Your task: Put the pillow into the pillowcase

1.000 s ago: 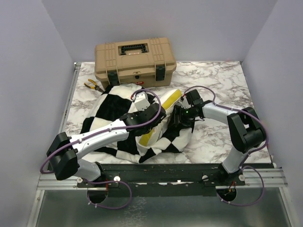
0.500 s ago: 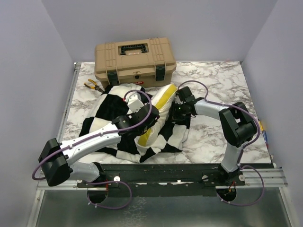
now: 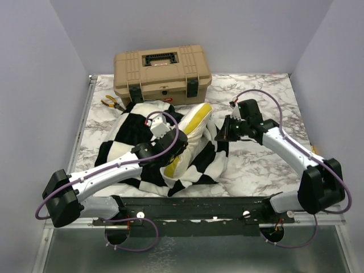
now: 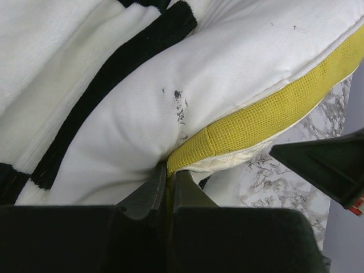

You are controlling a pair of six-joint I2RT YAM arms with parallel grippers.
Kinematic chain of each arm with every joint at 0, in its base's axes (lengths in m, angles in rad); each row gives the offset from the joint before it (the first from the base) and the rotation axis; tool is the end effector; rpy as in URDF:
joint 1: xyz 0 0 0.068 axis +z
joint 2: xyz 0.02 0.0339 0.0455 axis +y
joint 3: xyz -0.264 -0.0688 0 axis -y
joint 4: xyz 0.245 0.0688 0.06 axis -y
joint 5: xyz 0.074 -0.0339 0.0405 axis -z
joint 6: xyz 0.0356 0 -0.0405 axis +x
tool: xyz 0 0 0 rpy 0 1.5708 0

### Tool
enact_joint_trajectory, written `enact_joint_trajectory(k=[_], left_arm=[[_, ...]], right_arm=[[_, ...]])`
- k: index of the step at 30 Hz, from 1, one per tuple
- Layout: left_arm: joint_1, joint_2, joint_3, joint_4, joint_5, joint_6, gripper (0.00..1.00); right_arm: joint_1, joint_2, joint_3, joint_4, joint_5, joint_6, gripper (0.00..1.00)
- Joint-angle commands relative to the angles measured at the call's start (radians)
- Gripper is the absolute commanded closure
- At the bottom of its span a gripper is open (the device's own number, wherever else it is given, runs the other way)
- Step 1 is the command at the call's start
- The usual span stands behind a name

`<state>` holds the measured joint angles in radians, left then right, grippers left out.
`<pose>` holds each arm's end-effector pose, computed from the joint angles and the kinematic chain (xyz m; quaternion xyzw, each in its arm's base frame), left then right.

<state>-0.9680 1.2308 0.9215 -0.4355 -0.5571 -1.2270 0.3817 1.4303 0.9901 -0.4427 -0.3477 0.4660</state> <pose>0.1630 -0.2037 0.2743 -0.2232 0.8590 -0.2287 0.4001 0.2725 0.1224 0.2417 -0.0192 0.9289 0.2850 0.2358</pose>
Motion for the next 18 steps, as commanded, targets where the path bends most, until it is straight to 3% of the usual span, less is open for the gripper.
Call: enact_joint_trajectory(k=[1, 7, 13, 15, 18], left_arm=[[0.019, 0.047, 0.004, -0.049, -0.07, 0.093, 1.0], [0.02, 0.153, 0.028, -0.036, -0.009, 0.197, 1.0], [0.02, 0.167, 0.014, -0.024, 0.038, 0.169, 1.0], [0.02, 0.153, 0.007, -0.019, 0.029, 0.146, 1.0], [0.022, 0.132, 0.002, -0.016, 0.014, 0.125, 1.0]], right_arm=[[-0.009, -0.107, -0.044, -0.018, -0.178, 0.057, 1.0], [-0.063, -0.215, -0.049, 0.062, -0.27, 0.141, 1.0], [-0.065, -0.13, -0.047, -0.019, -0.18, 0.047, 0.99], [-0.065, -0.088, -0.089, 0.014, -0.182, 0.046, 0.93], [-0.065, -0.02, -0.131, 0.073, -0.201, 0.055, 0.71]])
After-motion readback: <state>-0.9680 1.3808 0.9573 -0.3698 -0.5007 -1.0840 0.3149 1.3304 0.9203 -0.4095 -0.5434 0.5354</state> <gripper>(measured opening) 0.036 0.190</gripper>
